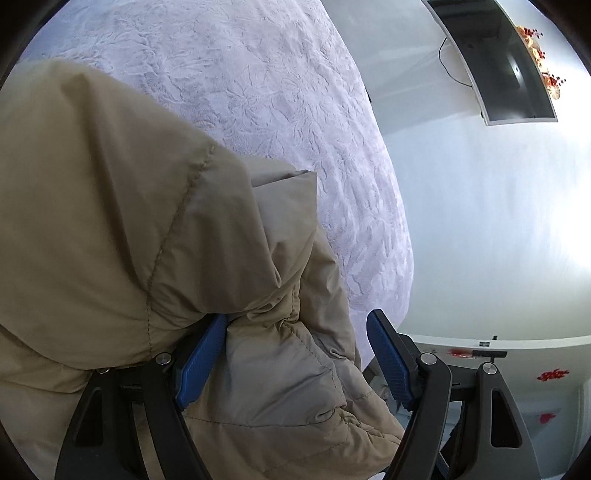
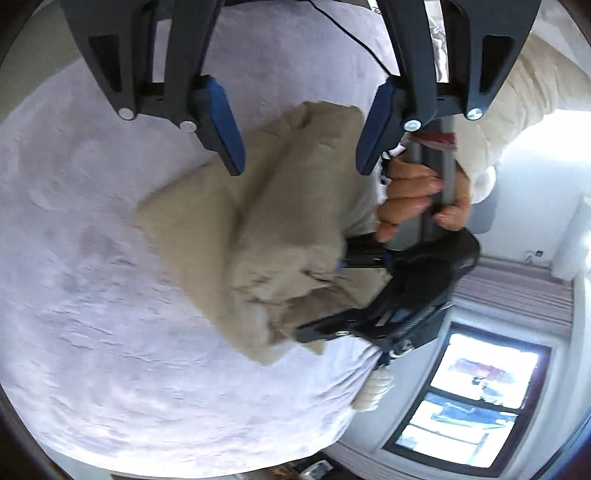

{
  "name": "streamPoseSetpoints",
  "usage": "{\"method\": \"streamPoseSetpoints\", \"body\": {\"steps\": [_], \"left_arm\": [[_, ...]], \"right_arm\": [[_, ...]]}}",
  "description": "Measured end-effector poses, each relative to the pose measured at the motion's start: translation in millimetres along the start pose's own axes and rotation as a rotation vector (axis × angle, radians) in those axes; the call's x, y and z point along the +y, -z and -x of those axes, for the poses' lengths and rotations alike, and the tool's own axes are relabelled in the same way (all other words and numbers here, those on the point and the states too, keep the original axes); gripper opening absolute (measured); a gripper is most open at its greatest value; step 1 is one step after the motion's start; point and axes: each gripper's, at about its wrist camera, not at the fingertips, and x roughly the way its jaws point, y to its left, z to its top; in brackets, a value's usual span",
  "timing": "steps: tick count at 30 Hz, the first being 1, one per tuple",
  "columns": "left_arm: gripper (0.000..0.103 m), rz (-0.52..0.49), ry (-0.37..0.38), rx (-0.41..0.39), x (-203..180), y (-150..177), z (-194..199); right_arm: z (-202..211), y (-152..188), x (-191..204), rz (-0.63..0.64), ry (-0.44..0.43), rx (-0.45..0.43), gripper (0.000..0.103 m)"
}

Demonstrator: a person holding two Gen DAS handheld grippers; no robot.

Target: Fold large clothes

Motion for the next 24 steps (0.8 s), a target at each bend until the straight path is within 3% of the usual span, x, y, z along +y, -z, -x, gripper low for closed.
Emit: {"method": "streamPoseSetpoints", "body": {"steps": [3, 4, 5, 8, 11, 14, 19, 24], "left_arm": [[0.077, -0.025, -0.031, -0.002, -12.5, 4.8, -5.5], [0.077, -0.043, -0.035, -0.014, -23.7, 6.0, -1.9], [0.077, -0.074, -0.031, -0.034, -33.0, 5.2, 5.5], [0.077, -0.189, -0.074, -0.136, -51.9, -0.4, 39.3], [0.077, -0.259, -0.180, -0.248, -53.4, 2.3, 64.8], [0.077, -0.239, -0.230, -0.238, -39.4, -8.9, 52.5], [0.077, -0.242, -0.362, -0.204, -19.0, -24.3, -3.4], [0.077, -0.210, -0.390, -0.186, -11.2, -35.9, -26.0]], "right_arm": [[-18.0, -1.6, 4.6, -0.015, 0.118, -0.002, 0.067], [-25.8, -4.4, -3.2, -0.057, 0.151, -0.008, 0.047], [-20.1, -9.0, -11.6, -0.085, 0.144, -0.004, 0.021], [-28.7, -11.8, -37.3, -0.132, 0.189, -0.006, 0.020], [-38.5, -5.4, -58.2, -0.160, 0.217, 0.014, 0.020], [-44.7, -0.8, -80.3, -0.223, 0.176, 0.018, 0.020], [-46.5, -1.2, -91.3, -0.243, 0.161, 0.019, 0.021], [-20.1, -8.7, -91.1, -0.256, 0.186, 0.024, 0.029]]}}
